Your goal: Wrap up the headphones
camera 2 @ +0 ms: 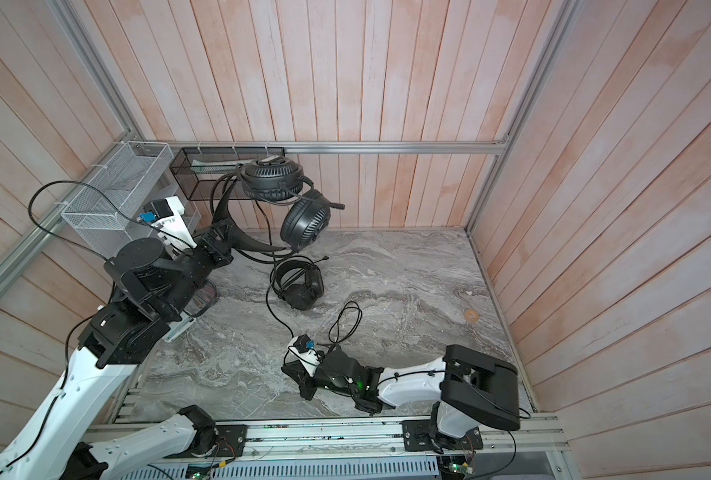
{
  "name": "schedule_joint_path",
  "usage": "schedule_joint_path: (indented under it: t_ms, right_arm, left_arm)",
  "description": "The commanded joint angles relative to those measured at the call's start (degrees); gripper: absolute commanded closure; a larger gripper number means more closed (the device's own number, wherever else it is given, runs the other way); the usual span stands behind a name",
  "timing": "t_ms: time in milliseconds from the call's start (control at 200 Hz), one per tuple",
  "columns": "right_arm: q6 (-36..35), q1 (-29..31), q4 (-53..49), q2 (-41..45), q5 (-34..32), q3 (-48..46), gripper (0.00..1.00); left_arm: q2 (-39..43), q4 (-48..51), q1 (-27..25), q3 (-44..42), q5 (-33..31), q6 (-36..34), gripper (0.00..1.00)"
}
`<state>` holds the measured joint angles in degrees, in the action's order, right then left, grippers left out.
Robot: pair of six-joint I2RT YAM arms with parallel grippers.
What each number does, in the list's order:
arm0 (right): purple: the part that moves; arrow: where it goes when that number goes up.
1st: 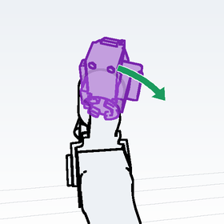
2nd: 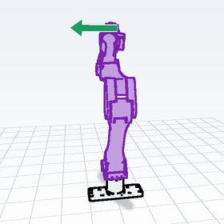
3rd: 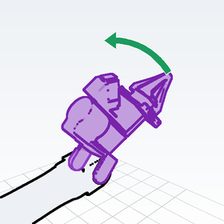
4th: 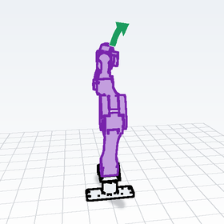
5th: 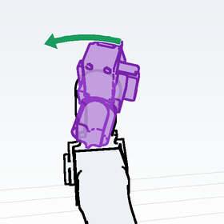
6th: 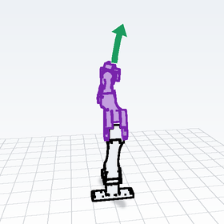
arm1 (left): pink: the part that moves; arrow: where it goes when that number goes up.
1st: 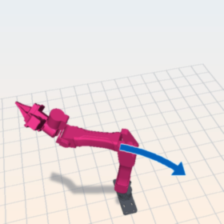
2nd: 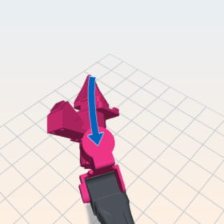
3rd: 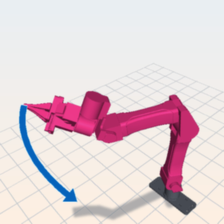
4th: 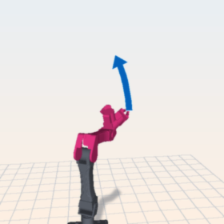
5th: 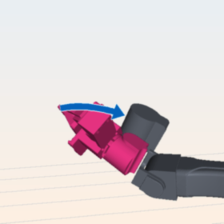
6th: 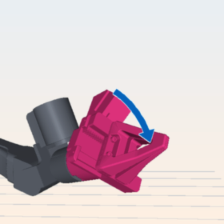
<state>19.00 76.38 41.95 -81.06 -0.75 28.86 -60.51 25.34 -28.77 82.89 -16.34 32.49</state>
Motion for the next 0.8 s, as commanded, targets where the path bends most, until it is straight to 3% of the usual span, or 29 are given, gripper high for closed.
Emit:
schedule_joint_path:
  t_ms: [0, 270, 435, 795]
  right_arm:
    - [-2.33, 2.95, -12.55, 6.88, -9.38, -2.03, 1.00]
    - [-3.14, 7.28, -36.22, 19.48, -18.05, 2.57, 1.00]
    - [-3.54, 10.76, -45.41, 22.10, -19.40, 6.41, 1.00]
    - [-0.60, 13.47, -63.71, 32.20, -33.87, 8.85, 1.00]
  left_arm:
    - [-2.31, -0.65, 5.37, 1.61, 5.08, 1.80, 1.00]
    - [-6.75, -3.27, 13.49, -3.67, 9.92, 0.13, 1.00]
    - [-8.67, -3.65, 14.45, -4.49, 8.51, -1.57, 1.00]
    - [-9.98, -4.58, 17.07, -5.02, 12.41, -1.30, 1.00]
